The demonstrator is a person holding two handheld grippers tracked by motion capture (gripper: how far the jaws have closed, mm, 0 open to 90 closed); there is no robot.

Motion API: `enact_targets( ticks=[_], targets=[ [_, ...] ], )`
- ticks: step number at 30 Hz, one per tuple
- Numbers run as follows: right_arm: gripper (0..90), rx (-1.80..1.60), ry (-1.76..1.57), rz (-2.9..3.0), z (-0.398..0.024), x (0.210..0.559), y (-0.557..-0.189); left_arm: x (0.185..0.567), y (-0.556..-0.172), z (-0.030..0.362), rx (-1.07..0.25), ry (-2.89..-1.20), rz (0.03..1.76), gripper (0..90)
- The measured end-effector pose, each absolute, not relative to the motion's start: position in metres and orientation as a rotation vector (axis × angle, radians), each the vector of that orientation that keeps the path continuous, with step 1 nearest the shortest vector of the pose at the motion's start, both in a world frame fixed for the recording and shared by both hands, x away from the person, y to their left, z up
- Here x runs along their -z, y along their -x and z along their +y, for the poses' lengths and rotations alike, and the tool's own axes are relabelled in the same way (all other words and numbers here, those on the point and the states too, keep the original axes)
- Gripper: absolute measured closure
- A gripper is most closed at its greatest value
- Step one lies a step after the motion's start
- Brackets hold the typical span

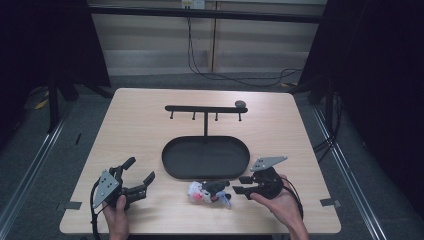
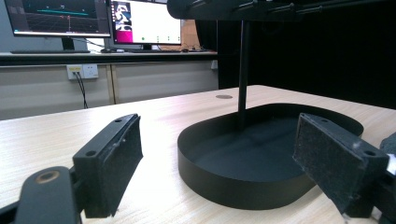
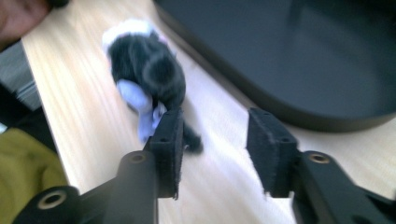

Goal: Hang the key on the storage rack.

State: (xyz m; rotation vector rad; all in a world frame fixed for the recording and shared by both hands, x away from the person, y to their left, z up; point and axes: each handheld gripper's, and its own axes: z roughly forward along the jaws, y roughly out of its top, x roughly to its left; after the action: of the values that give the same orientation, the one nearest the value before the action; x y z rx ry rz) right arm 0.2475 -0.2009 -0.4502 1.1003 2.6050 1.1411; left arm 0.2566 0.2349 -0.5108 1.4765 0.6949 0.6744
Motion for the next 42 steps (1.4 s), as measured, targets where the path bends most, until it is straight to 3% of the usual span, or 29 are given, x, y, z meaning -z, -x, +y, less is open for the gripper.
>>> enact_targets(
  ticks=[9, 19, 29, 42],
  targets=[
    [61.9, -1.038, -1.058, 2.801, -0.186, 0.457, -0.249, 0.511, -0.257, 0.235, -0.676, -1.478, 0.694, 15.3],
    [70.7, -0.949, -0.997, 2.915, -0.163, 0.457, -0.253, 0.511, -0.257, 0.235, -0.675, -1.476, 0.693, 15.2],
    [68.1, -0.904, -1.001, 2.911, -0.155, 0.456, -0.260, 0.511, -0.257, 0.235, -0.676, -1.479, 0.694, 15.3],
    [87.2, -0.809, -0.986, 2.942, -0.149, 0.451, -0.268, 0.511, -0.257, 0.235, -0.674, -1.476, 0.695, 15.3]
  ],
)
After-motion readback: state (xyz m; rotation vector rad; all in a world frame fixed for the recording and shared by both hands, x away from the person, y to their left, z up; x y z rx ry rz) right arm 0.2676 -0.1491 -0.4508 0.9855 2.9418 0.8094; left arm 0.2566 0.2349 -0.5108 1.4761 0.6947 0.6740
